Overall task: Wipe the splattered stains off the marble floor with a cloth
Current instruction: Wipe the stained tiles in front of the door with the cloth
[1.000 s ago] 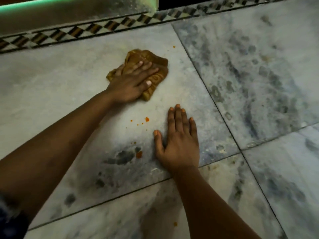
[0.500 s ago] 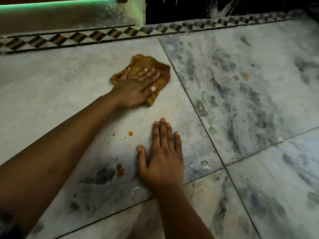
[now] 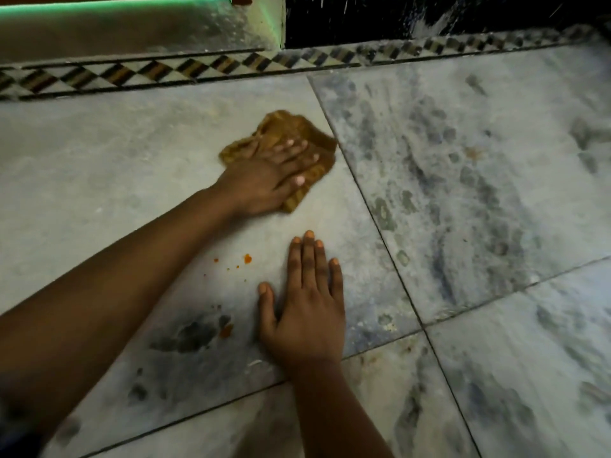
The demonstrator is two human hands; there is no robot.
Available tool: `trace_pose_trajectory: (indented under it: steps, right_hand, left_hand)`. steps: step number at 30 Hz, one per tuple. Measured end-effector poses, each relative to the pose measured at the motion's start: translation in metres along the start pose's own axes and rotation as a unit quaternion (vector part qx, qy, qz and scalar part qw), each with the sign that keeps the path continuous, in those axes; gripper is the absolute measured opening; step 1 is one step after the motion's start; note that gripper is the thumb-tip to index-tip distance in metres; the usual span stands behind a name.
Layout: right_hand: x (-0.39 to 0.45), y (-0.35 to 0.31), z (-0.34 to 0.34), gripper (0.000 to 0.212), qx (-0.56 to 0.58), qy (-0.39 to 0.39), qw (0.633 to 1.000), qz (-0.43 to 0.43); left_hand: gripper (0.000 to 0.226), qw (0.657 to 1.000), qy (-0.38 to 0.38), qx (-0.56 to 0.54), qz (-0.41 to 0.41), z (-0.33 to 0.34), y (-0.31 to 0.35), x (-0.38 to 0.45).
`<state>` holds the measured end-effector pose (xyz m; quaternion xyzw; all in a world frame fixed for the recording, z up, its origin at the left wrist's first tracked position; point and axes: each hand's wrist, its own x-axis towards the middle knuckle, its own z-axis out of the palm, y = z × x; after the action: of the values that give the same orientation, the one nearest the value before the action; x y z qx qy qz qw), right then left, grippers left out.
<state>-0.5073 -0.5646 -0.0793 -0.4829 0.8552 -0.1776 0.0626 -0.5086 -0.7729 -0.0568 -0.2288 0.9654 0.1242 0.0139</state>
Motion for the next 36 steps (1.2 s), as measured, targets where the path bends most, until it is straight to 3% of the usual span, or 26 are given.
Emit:
trace_pose_trajectory:
  steps: [3,7,9,12,16,19,22,24,26,30,33,36]
  right_hand:
    - [0.000,0.000,0.000,0.070,0.003,0.002,1.000,-0.001]
    - [0.000,0.000,0.001,0.071,0.001,0.003,1.000,-0.001]
    - [-0.001,-0.001,0.001,0.072,0.000,-0.005,1.000,-0.003]
    - [-0.001,-0.001,0.000,0.071,-0.009,-0.003,1.000,0.000]
    - [0.000,0.001,0.000,0.071,-0.018,0.004,1.000,-0.008]
    - [0.001,0.002,0.002,0.072,-0.024,0.012,1.000,-0.015]
    - [0.000,0.002,0.004,0.073,-0.034,0.015,0.999,-0.020]
    - [-0.001,0.001,0.004,0.074,-0.039,0.016,0.999,-0.020]
    - [-0.001,0.002,0.002,0.076,-0.046,0.004,0.999,-0.021]
    - [0.000,0.004,-0.002,0.077,-0.060,-0.038,0.997,-0.025]
    - [0.001,0.004,-0.001,0.079,-0.061,-0.045,0.997,-0.027]
    - [0.000,0.005,0.001,0.074,-0.067,-0.049,0.996,-0.029]
  left_hand:
    - [0.065,1.000,0.019,0.013,-0.009,-0.002,-0.025,-0.030]
    - [0.051,0.982,0.028,0.012,-0.185,-0.011,-0.041,0.042]
    - [0.051,0.978,0.007,0.003,-0.206,-0.012,-0.028,0.073]
    - [0.050,0.993,-0.012,0.014,-0.118,-0.005,0.003,0.059]
    - [0.056,0.999,0.026,0.015,0.021,0.003,-0.014,-0.055]
    - [0.064,0.990,0.079,0.010,-0.114,-0.003,-0.063,-0.121]
    - [0.061,0.968,0.056,0.021,-0.245,-0.004,-0.076,-0.112]
    - [0.055,0.963,0.048,0.002,-0.267,0.000,-0.055,-0.099]
    - [0.055,0.971,0.050,0.002,-0.236,0.009,-0.028,-0.108]
    - [0.067,0.984,0.053,0.012,-0.169,0.023,-0.004,-0.198]
    - [0.064,0.968,0.060,0.011,-0.243,0.013,-0.038,-0.228]
    - [0.059,0.936,0.025,-0.008,-0.350,0.009,-0.062,-0.206]
